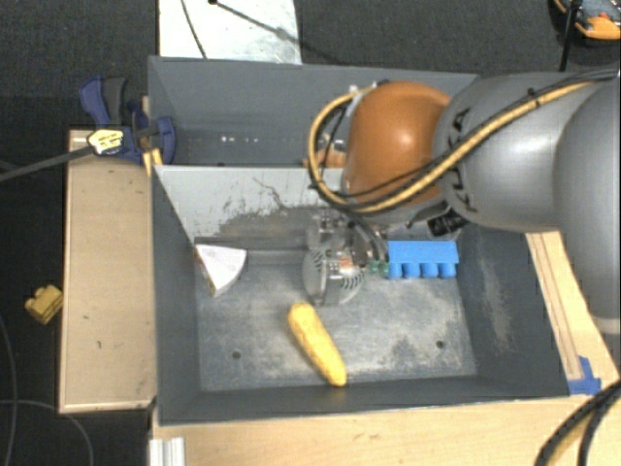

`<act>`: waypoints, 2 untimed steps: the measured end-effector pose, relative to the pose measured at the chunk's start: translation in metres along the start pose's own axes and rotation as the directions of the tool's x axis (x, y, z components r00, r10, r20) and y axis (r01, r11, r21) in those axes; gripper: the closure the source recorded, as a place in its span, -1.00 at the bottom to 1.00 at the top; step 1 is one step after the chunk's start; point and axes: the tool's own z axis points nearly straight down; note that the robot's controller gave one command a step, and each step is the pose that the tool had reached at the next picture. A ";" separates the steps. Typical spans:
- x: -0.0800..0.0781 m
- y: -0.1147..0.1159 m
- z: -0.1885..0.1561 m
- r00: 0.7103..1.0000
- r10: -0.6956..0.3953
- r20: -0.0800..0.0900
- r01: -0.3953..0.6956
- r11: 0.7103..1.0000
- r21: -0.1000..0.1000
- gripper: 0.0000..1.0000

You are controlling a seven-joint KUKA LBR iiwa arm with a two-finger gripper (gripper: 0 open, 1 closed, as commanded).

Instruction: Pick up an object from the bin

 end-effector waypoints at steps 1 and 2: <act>-0.002 0.000 -0.005 1.000 0.002 0.008 -0.002 1.000 -0.001 -1.00; 0.004 -0.002 0.020 0.998 -0.060 0.013 0.060 0.998 -0.001 -1.00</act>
Offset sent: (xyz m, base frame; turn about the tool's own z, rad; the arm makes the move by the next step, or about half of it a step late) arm -0.0153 -0.0058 -0.0608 -0.1470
